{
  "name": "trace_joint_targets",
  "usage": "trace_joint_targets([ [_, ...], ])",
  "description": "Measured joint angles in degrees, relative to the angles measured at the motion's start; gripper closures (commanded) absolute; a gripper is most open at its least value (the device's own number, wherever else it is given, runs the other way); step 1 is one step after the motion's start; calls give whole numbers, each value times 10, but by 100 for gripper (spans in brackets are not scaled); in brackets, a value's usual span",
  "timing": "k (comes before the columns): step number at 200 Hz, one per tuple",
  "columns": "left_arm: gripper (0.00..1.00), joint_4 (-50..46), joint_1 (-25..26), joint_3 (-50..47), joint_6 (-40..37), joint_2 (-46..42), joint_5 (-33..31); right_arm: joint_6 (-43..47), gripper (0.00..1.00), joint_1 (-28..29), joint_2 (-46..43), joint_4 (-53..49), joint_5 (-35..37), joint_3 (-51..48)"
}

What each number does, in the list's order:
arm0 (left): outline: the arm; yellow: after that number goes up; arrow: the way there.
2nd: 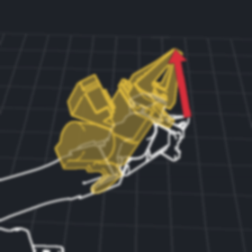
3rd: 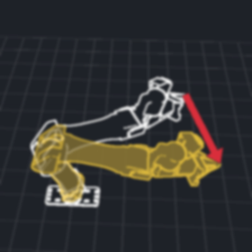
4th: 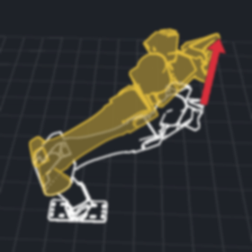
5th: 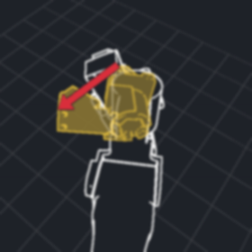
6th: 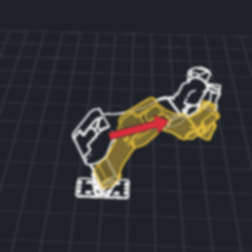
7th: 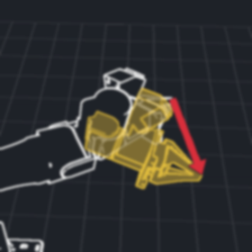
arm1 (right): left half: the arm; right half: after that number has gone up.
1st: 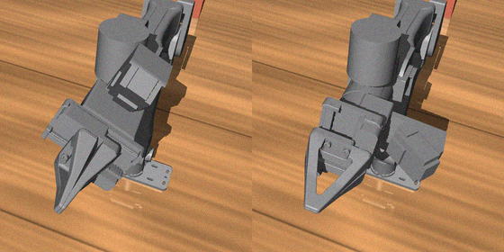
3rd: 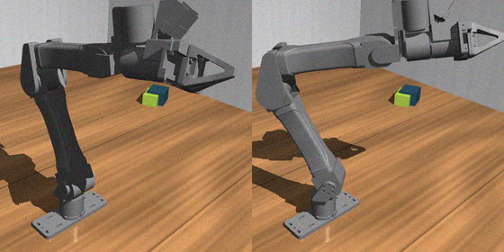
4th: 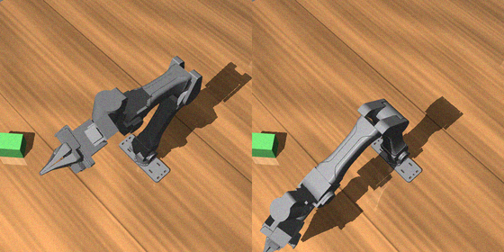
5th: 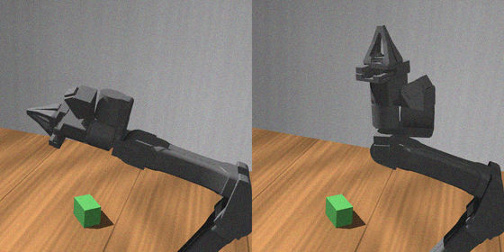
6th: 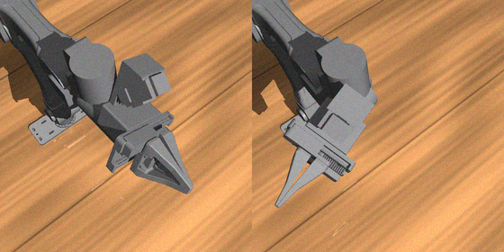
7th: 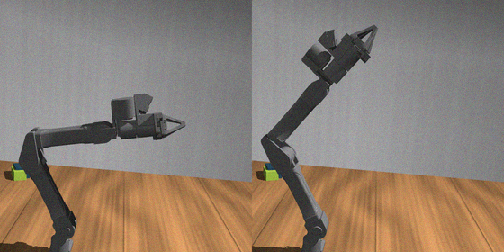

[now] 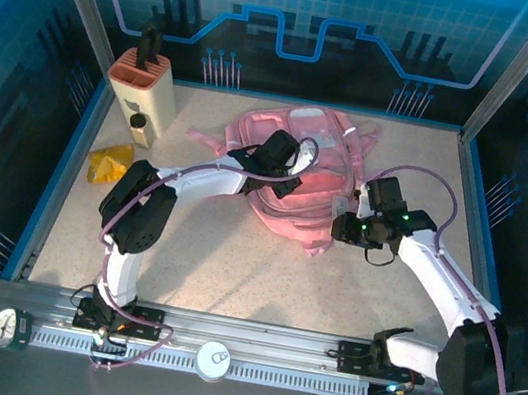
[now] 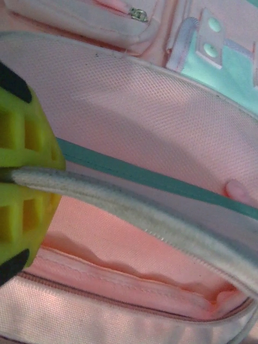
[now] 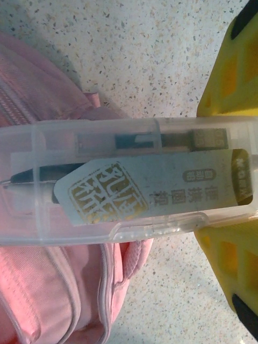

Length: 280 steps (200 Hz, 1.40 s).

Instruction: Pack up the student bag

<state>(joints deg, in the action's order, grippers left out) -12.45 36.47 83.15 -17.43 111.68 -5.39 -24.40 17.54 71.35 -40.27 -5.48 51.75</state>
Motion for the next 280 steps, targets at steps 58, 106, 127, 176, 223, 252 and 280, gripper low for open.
trace_joint_targets([
  [58, 100, -19, 13, 19, 106, -4, -24, -2, 61, 0, 71, 9, -8, 72],
  [106, 100, -18, 62, 0, 300, -34, -47, -17, 58, -5, 153, 54, 1, 106],
  [127, 100, -16, 78, -9, 378, -42, -47, -31, 51, -5, 182, 76, 3, 123],
  [176, 100, -15, 85, -9, 461, -41, -51, -52, 30, -4, 189, 117, -32, 131],
  [223, 100, 4, 84, -28, 476, -45, -48, -61, 42, -28, 146, 152, -97, 78],
  [252, 100, 8, 83, -28, 482, -45, -44, -76, 59, -44, 125, 177, -140, 48],
  [280, 100, 8, 83, -29, 490, -45, -38, -97, 68, -41, 136, 202, -170, 36],
])
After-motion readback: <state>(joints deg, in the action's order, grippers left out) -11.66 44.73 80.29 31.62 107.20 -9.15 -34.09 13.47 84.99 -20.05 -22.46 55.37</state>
